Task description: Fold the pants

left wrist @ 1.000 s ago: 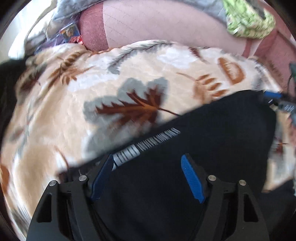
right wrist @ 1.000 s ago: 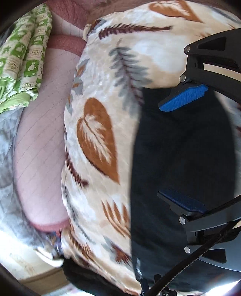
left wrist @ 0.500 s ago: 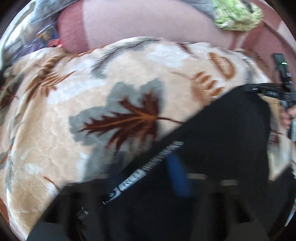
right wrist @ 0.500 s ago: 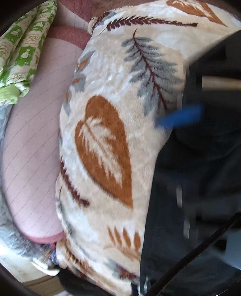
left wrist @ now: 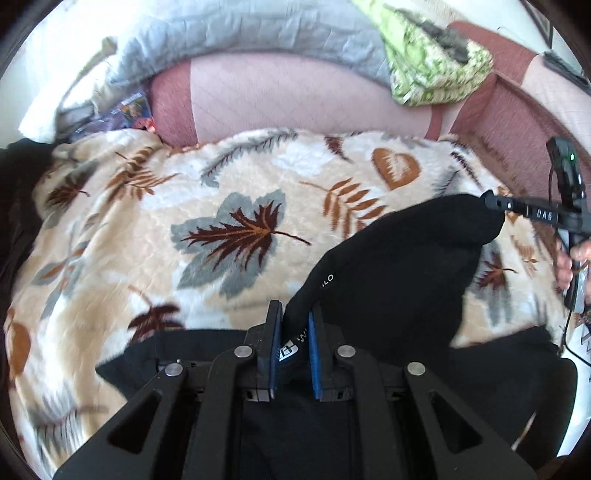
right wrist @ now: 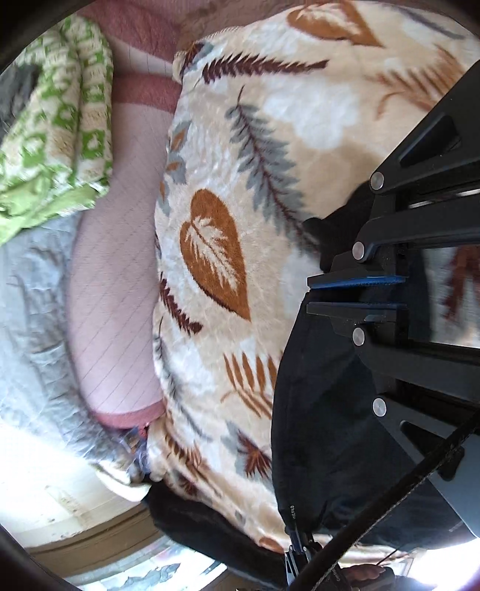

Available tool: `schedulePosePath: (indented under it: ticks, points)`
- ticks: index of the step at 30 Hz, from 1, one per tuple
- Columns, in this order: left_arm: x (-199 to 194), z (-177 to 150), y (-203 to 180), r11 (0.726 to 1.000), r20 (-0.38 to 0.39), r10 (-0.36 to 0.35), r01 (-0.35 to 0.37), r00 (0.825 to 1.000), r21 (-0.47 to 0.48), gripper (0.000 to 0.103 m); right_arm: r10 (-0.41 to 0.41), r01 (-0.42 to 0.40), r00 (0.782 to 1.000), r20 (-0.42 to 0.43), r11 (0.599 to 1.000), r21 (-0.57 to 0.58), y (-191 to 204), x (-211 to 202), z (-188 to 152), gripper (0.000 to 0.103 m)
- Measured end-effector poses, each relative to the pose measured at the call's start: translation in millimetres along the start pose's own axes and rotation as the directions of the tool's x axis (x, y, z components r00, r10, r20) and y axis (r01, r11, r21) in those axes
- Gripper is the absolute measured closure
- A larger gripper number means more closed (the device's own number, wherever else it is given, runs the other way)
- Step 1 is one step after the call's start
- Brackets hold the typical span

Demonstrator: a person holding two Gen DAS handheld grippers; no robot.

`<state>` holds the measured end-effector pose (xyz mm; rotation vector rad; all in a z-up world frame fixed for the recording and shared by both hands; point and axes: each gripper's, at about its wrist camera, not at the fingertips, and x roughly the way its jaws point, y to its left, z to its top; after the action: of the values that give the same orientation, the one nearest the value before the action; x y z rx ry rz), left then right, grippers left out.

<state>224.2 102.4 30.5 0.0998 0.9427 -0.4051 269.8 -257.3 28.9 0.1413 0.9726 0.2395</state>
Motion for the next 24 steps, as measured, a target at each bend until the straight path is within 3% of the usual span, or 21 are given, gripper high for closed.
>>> schedulePosePath:
  ticks: [6,14,24]
  points:
    - [-62,-51,-28,1.0,0.072,0.011,-0.01,0.997,-0.017,0.09,0.026,-0.027,0.999,0.034,0.999,0.019,10,-62,-61,0.096]
    - [-105,-131,-50,0.996,0.095,0.058,-0.051,0.994,-0.077,0.09,0.105,-0.106,0.994,0.02,0.991,0.083,21,-119,-164,0.096]
    - [-101,-232,-57,0.976,-0.053,0.076,-0.086,0.996,-0.2,0.09,0.126,-0.114,0.989,-0.077,0.982,0.151,35,-125,-266,0.096]
